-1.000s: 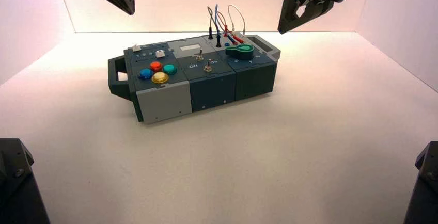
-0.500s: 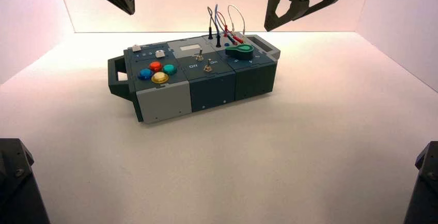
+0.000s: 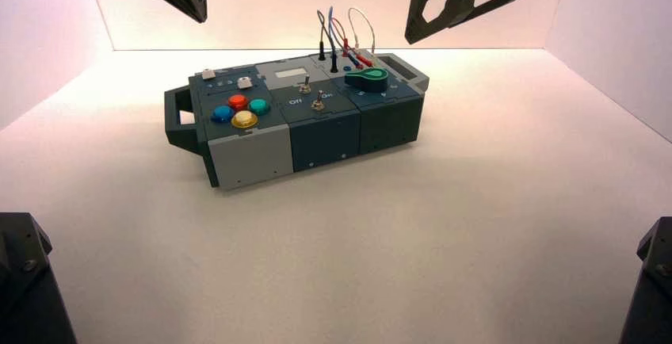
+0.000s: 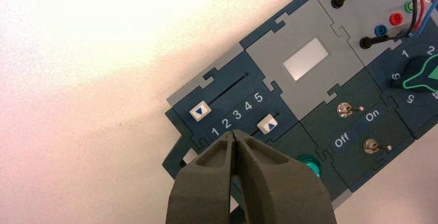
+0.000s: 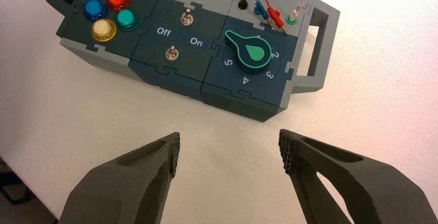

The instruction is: Open right gripper.

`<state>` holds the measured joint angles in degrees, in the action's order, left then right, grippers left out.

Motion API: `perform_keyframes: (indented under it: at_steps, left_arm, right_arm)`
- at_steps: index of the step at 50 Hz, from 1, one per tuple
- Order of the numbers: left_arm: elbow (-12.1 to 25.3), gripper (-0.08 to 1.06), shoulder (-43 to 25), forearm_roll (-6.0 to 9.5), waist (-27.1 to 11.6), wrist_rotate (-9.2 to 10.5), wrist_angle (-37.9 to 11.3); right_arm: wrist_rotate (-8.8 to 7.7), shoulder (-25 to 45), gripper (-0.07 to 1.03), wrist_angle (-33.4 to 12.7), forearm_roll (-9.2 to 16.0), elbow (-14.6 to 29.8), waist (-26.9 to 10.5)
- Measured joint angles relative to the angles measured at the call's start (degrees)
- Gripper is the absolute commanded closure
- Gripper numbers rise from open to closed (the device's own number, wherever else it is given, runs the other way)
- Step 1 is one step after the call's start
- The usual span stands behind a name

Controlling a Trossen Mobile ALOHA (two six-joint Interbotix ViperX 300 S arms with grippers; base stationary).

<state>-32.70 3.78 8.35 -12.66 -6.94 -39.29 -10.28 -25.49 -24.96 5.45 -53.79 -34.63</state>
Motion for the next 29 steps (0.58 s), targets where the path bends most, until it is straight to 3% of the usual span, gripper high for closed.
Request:
perform_keyframes:
  at_steps: [29]
  left_arm:
    - [0.00, 1.01, 0.00, 0.00, 0.00, -0.09, 0.00]
  right_arm:
    - [0.00, -1.05, -0.03, 0.00, 0.00, 0.00, 0.09]
